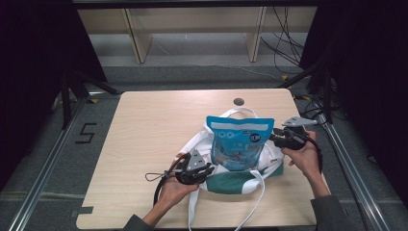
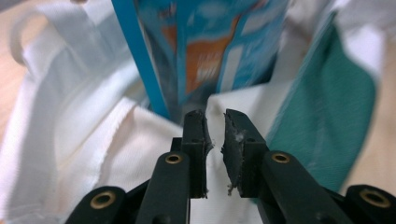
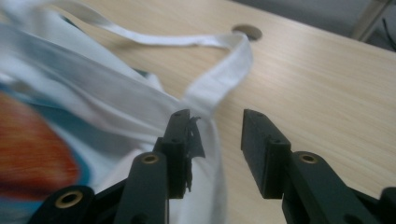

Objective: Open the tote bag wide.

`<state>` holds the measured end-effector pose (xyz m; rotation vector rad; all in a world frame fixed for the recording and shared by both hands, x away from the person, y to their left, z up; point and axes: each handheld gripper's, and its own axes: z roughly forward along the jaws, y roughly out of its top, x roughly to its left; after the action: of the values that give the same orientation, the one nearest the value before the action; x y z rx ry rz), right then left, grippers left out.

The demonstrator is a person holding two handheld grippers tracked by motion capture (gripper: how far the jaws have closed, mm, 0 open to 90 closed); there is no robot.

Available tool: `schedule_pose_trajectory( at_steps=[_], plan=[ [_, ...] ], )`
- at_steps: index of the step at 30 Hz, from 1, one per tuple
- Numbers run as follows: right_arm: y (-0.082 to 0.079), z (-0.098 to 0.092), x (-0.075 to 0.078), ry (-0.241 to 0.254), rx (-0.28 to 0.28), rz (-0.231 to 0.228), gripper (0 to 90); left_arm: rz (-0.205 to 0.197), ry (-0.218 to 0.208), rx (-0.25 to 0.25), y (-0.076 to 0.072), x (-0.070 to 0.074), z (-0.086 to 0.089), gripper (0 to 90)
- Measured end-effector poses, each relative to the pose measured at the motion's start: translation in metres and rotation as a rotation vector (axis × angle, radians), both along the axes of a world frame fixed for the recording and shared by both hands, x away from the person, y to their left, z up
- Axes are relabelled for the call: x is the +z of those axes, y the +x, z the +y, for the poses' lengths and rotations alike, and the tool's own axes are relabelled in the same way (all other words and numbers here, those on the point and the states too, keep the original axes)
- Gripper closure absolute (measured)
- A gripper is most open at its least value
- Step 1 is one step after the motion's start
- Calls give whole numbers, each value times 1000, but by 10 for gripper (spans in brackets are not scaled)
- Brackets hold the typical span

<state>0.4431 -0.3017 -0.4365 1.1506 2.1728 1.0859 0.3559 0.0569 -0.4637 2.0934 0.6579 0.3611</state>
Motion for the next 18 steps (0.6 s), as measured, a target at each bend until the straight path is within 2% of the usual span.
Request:
schedule_pose_trajectory(
  at_steps=[1,2,3,4,5,7,8,9,10,11,12,13,14,15,16,17,18],
  plan=[
    [-8,-1,6,25,20,-7,634,1,-19,5,-3,1,0,774],
    [-17,-1,10,35,50,9,635,5,-38,7,-5,2,-1,772],
    [-27,-1,12,31,74,20,640,-15,-25,-5,-6,3,0,771],
    [-38,1,14,29,82,50,654,1,-33,-1,-9,3,0,771],
    [-46,0,13,16,104,52,668,5,-19,-13,-10,4,2,771],
    [-62,0,11,8,135,61,705,-2,-36,-9,-14,4,3,773],
    [-68,0,8,-1,166,52,722,-11,-31,-22,-15,5,5,776],
    [-76,1,6,0,182,71,735,6,-42,-15,-17,4,6,778],
    [-80,2,3,-1,184,66,751,19,-50,-13,-18,3,6,778],
    [-82,3,1,-1,191,56,761,11,-35,-21,-18,2,8,778],
    [-82,4,-1,-9,215,55,781,28,-42,-19,-19,-1,8,782],
    [-84,7,-5,-11,217,68,804,28,-30,-33,-18,-4,8,783],
    [-83,9,-9,-37,243,74,815,51,-42,-20,-20,-10,5,783],
    [-85,13,-14,-57,238,102,832,56,-31,-7,-21,-16,2,781],
    [-87,16,-19,-94,239,119,846,56,-1,-23,-20,-19,1,779],
    [-88,18,-23,-115,247,130,856,59,1,-30,-19,-22,-1,778],
    [-91,21,-28,-100,227,147,860,58,3,-25,-19,-24,-4,780]
  ],
)
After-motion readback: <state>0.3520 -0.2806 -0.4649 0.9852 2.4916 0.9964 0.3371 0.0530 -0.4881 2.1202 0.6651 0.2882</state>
